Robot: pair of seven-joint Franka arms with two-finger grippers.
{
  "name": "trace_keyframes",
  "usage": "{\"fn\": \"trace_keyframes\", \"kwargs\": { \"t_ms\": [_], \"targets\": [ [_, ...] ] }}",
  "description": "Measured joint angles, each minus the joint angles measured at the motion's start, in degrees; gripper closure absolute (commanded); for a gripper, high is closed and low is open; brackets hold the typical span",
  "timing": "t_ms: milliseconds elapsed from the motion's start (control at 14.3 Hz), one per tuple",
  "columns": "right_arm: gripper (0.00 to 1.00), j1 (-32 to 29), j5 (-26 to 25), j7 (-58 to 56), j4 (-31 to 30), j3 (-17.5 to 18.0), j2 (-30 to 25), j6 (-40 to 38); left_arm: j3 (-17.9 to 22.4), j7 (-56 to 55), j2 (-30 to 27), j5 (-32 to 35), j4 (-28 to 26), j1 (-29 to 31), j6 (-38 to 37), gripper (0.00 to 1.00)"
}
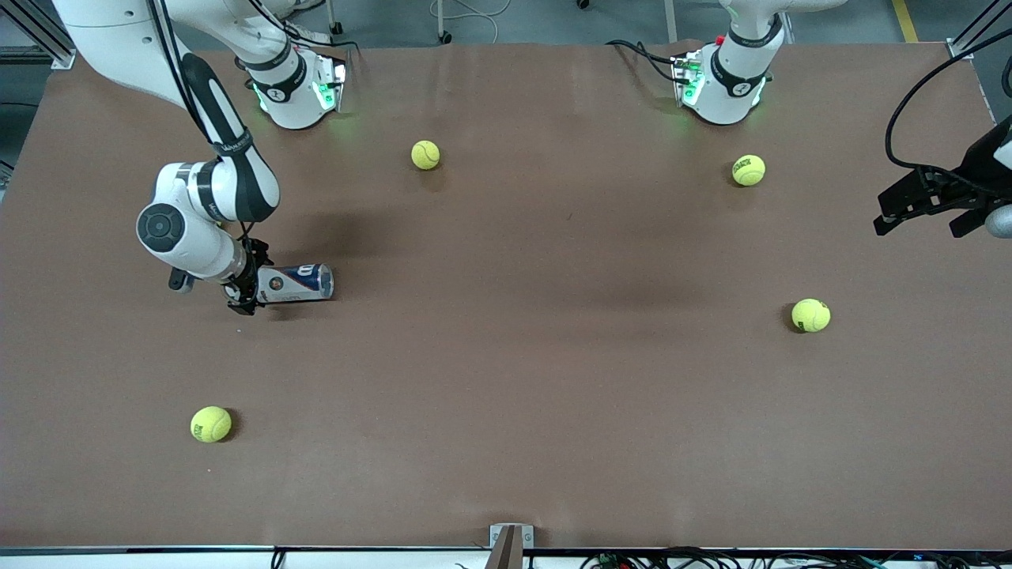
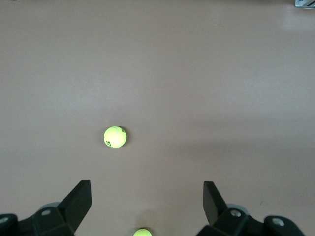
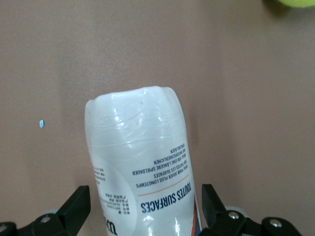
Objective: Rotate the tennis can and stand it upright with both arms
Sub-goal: 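Lift the white can off the table with the right gripper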
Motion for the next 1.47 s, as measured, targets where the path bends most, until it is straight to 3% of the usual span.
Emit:
{"fn": "trace_keyframes", "kwargs": {
  "t_ms": [280,771,1052,1472],
  "targets": [
    [0.05,0.5,0.0,0.0,-0.1,0.2,1.6,1.1,0.0,0.0,0.0,0.0,0.0,0.0,0.0,0.00],
    [0.27,2.1,0.0,-0.1,-0.1,0.3,2.6,1.1,0.0,0.0,0.0,0.0,0.0,0.0,0.0,0.00],
    [0.32,2.2,0.0,-0.1,0.2,0.3,2.4,0.0,0.0,0.0,0.0,0.0,0.0,0.0,0.0,0.00],
    [0.32,2.6,0.0,-0.5,6.3,0.4,0.6,-14.2,0.0,0.0,0.0,0.0,0.0,0.0,0.0,0.00]
  ]
}}
